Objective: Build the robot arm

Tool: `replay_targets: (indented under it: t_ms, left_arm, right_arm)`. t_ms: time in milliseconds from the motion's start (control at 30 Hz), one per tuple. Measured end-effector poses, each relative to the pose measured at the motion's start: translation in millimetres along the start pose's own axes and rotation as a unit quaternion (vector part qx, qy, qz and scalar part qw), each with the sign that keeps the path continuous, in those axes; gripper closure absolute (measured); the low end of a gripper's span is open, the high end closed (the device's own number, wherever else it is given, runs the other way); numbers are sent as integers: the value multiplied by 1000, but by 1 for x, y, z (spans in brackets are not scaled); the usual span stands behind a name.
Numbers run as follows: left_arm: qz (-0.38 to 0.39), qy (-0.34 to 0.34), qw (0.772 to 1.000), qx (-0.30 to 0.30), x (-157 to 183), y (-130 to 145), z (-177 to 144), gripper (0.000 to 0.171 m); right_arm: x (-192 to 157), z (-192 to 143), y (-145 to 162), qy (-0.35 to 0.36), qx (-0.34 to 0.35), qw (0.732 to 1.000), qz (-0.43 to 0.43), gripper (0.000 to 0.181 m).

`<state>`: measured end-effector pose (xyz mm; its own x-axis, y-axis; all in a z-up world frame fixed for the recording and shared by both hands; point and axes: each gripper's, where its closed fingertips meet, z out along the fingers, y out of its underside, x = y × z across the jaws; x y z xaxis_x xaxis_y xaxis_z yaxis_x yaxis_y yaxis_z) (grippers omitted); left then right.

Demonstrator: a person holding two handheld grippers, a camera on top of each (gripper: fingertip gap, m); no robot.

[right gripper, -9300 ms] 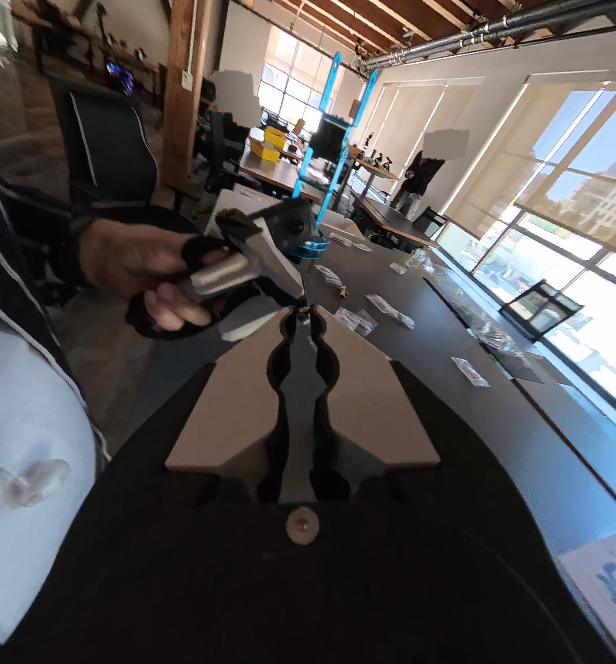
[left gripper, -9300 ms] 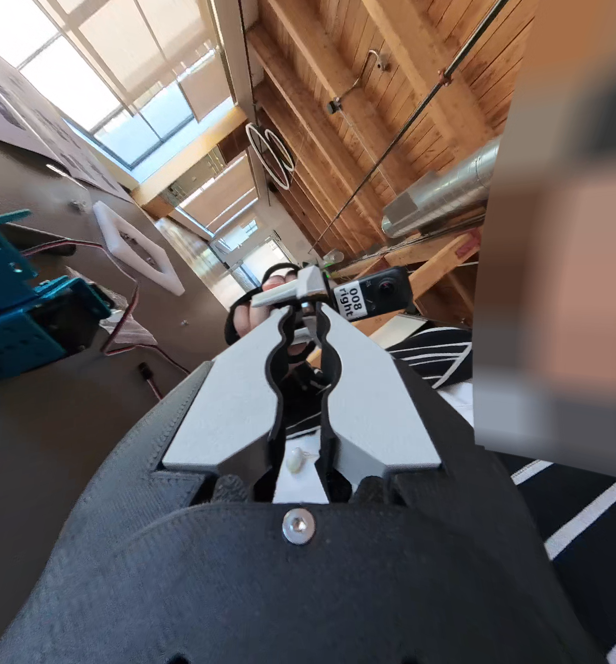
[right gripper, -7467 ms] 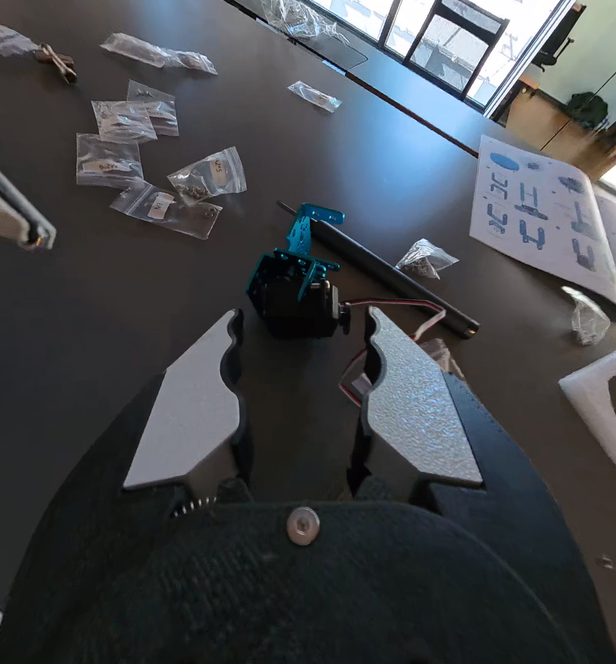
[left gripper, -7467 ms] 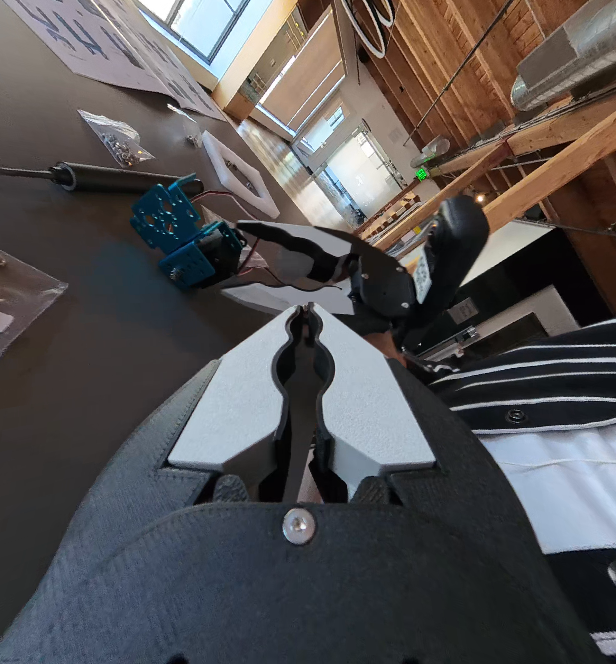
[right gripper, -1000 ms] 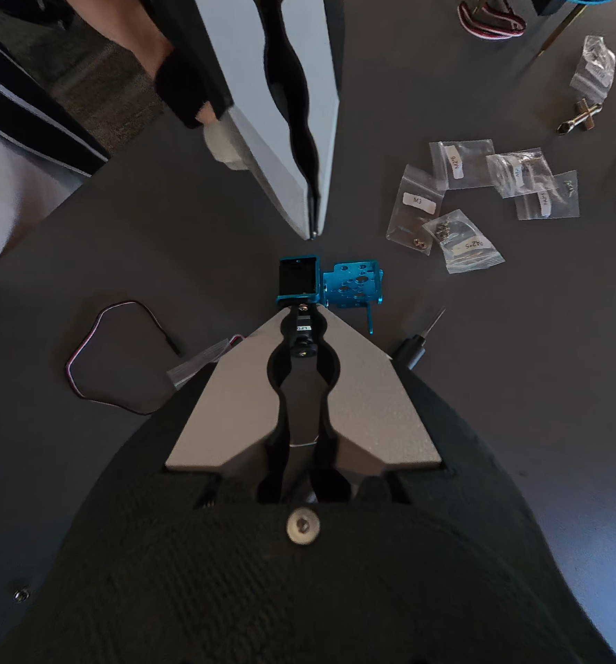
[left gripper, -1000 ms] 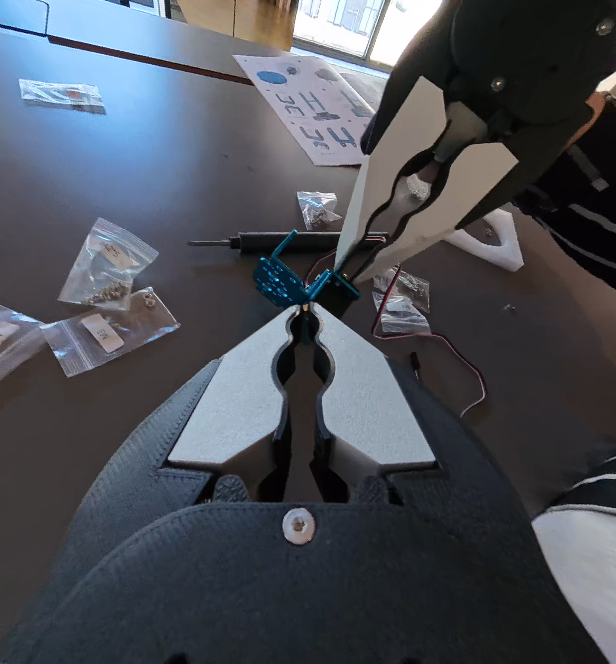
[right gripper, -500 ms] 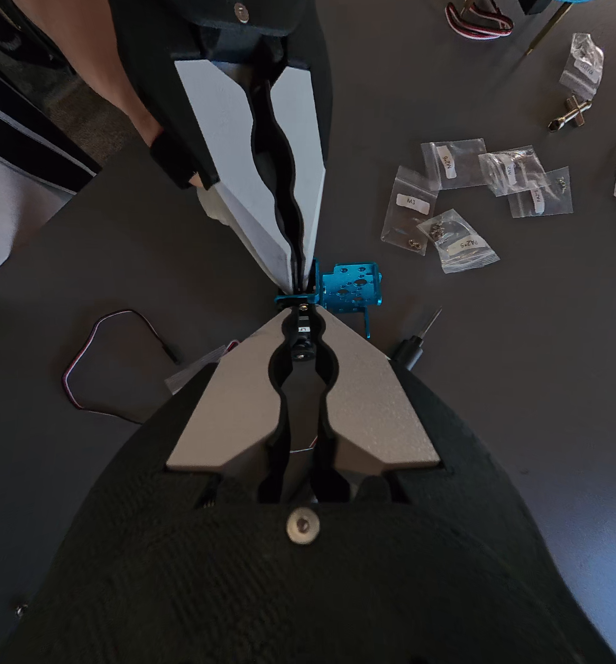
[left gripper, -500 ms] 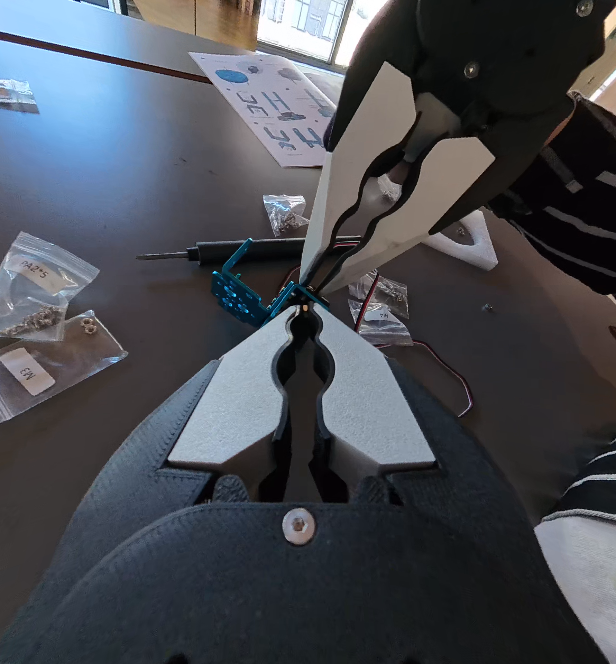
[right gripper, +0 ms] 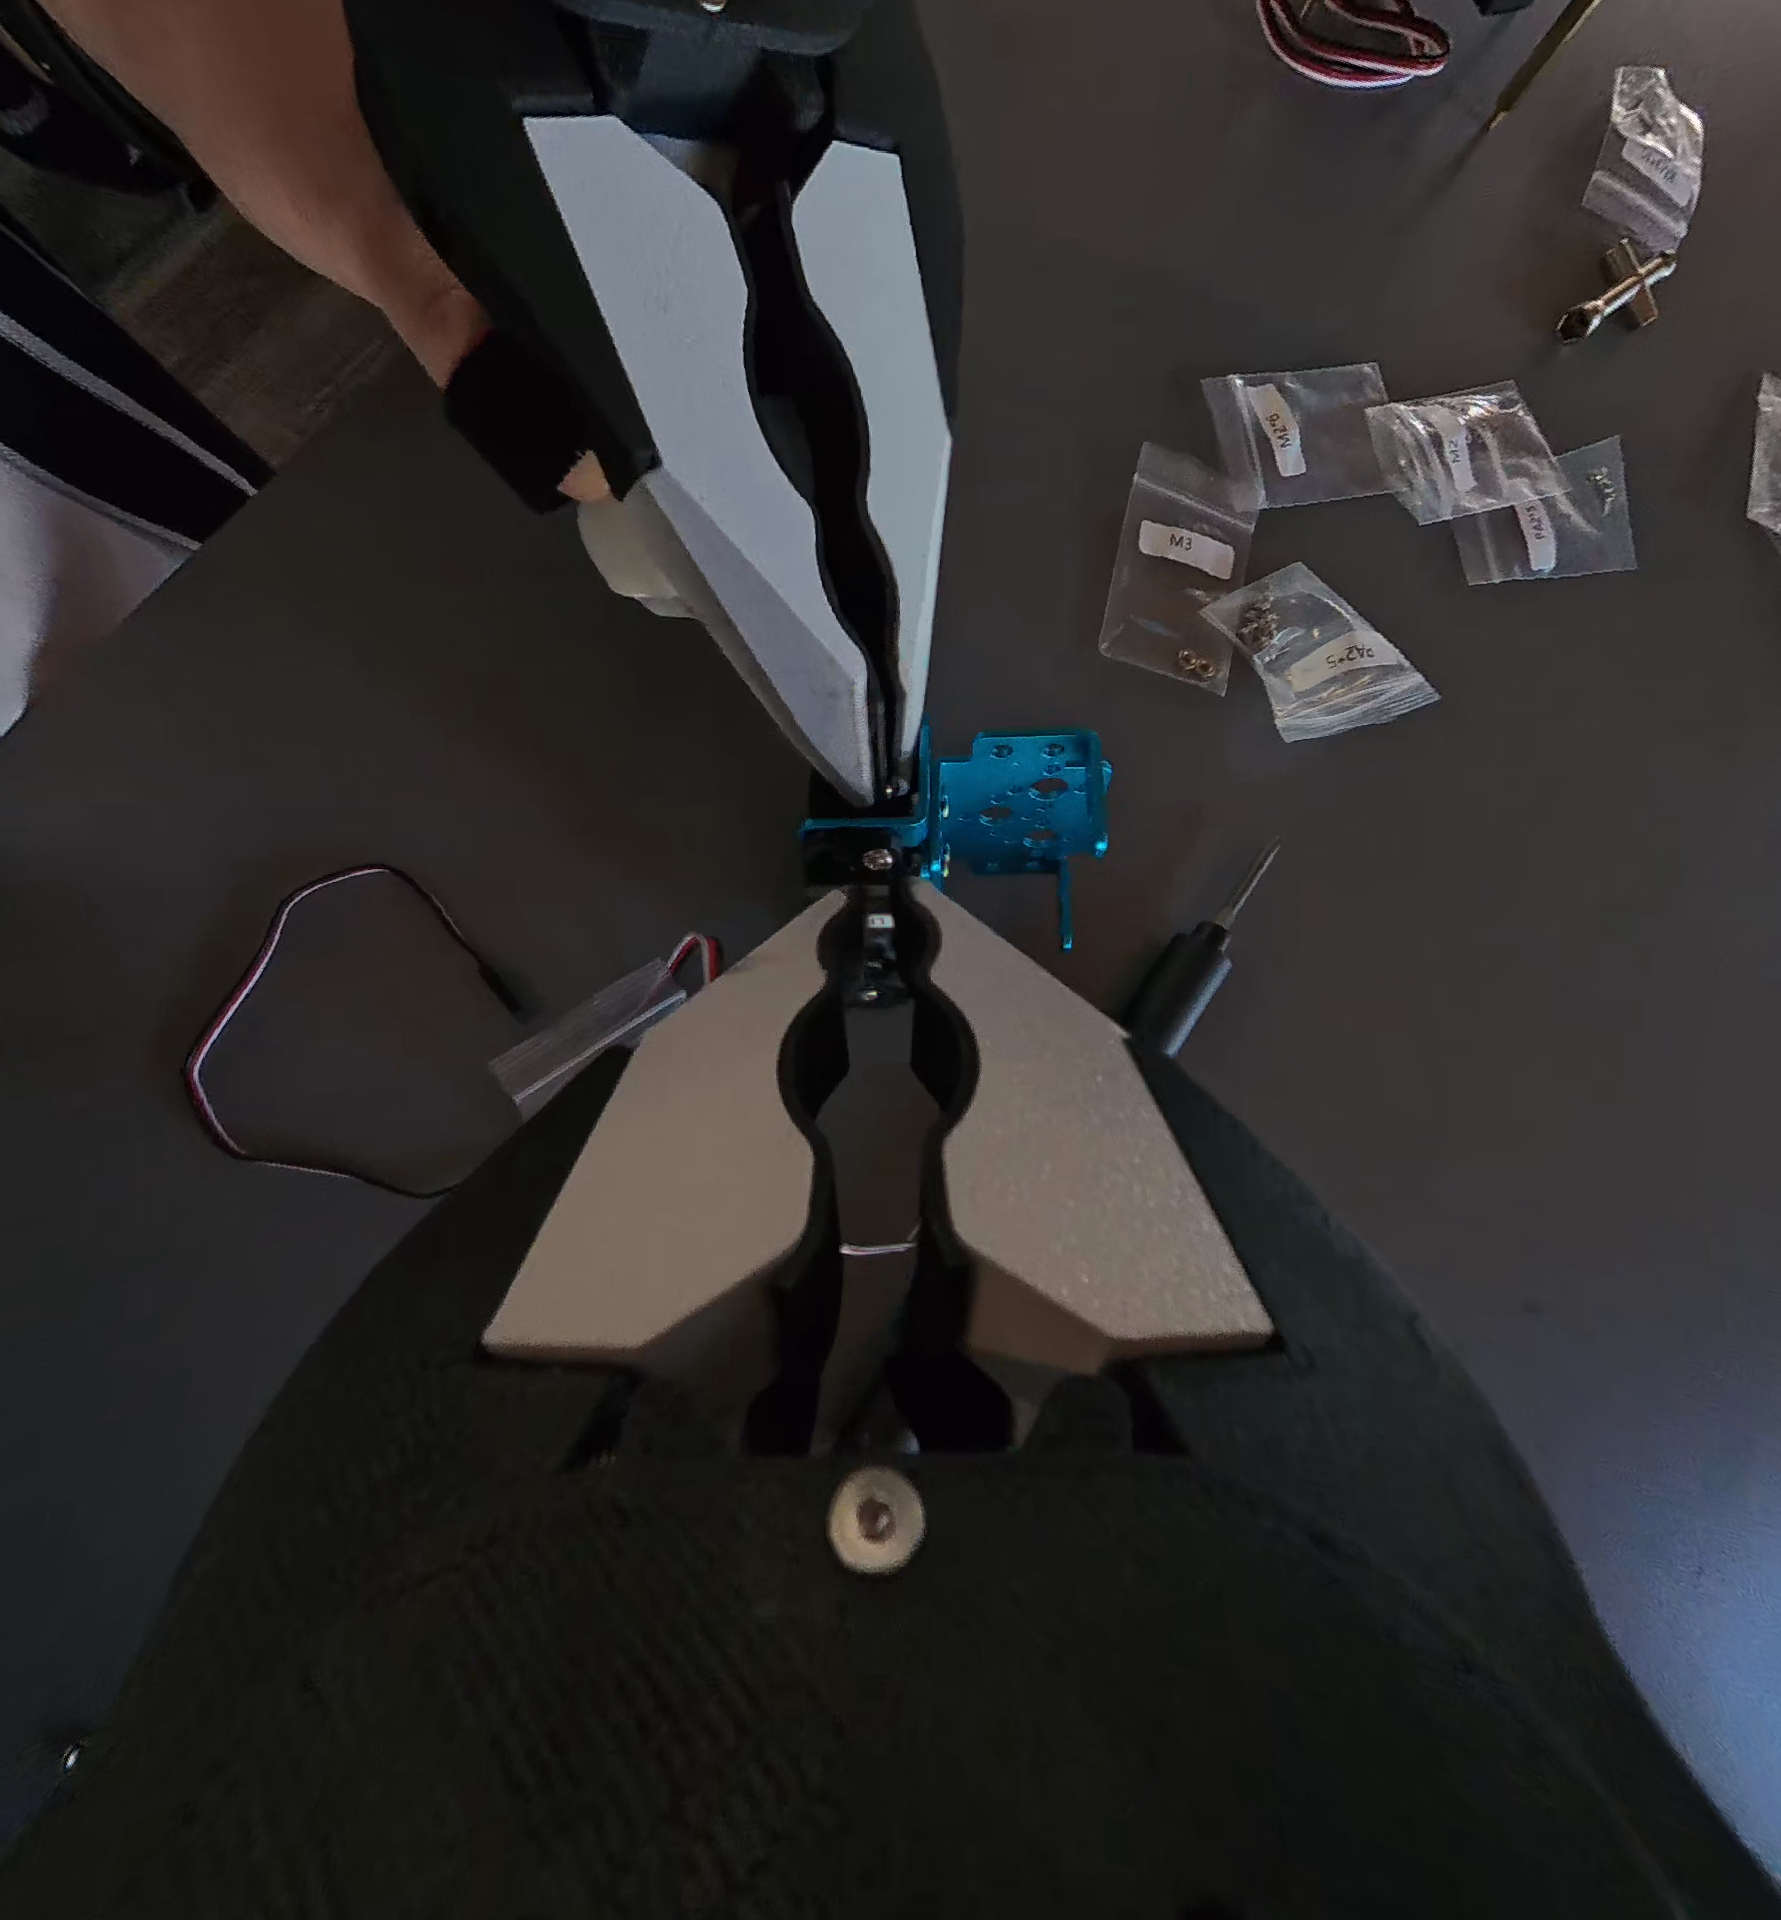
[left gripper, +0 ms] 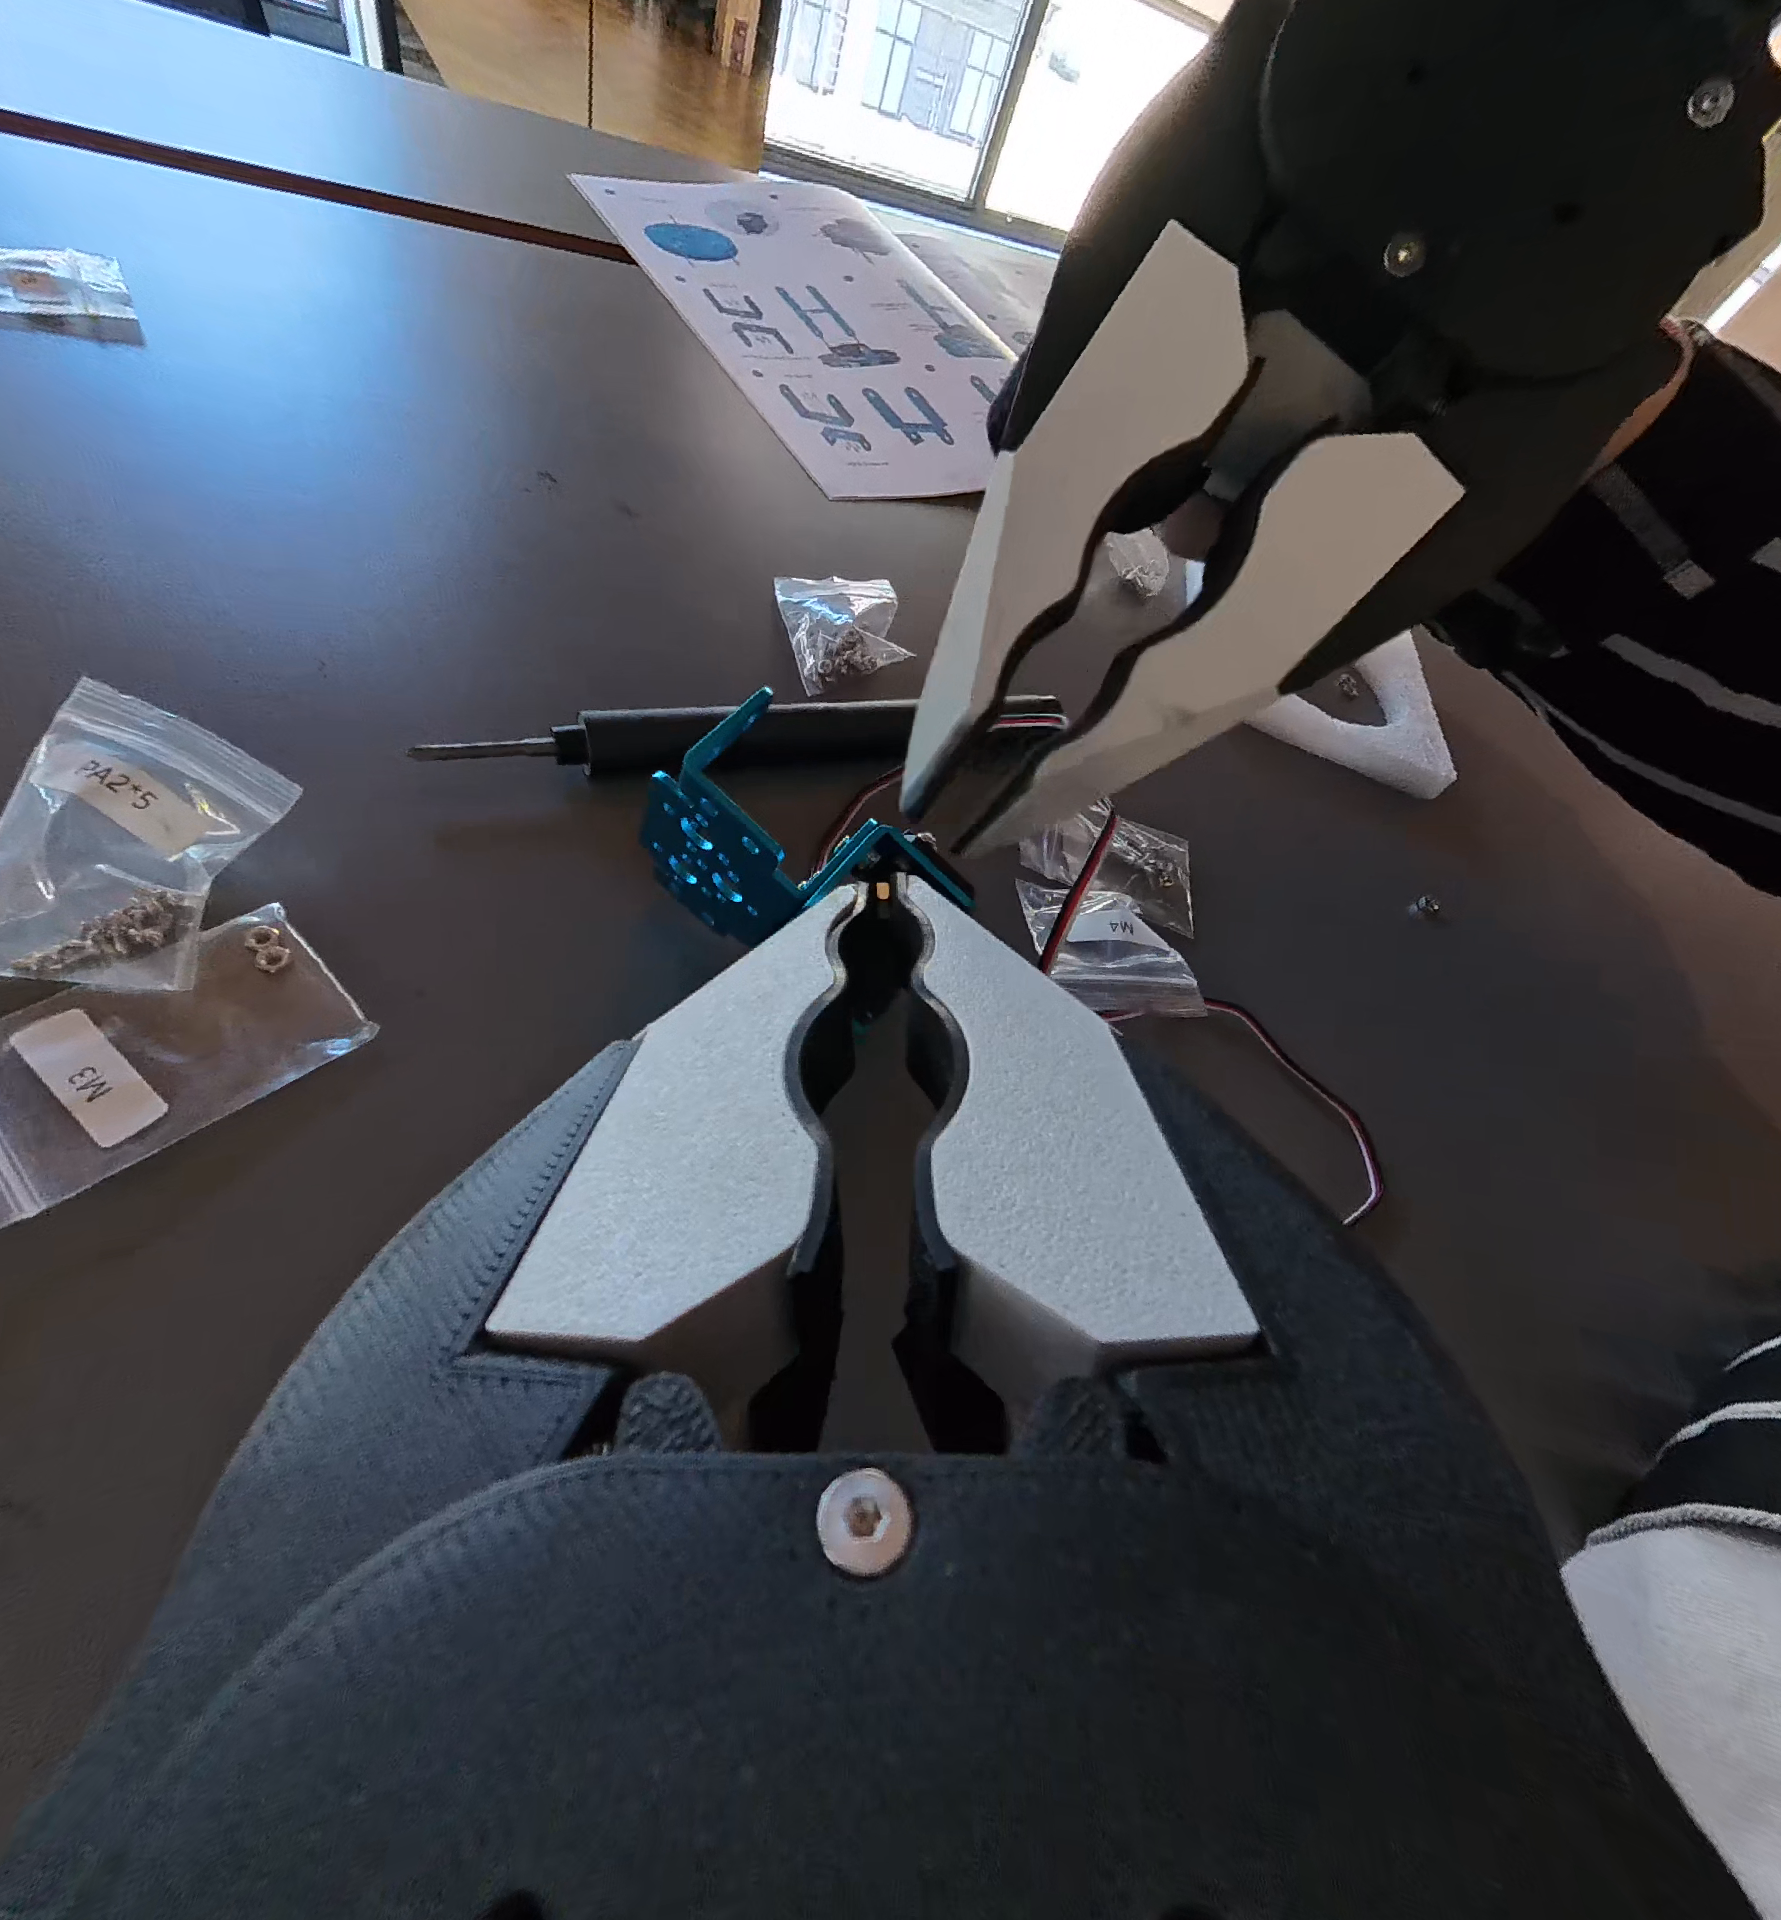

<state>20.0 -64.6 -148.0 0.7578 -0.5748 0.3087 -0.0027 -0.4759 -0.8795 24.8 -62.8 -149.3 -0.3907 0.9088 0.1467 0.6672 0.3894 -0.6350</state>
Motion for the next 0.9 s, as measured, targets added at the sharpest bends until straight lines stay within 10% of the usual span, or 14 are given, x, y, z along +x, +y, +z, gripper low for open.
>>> replay_targets:
  t_ms: [900]
  left_arm:
    - [25,-50,998,4,-6,-6,3,171]
  right_arm:
    - [10,-4,-3,83,53,994,44,174]
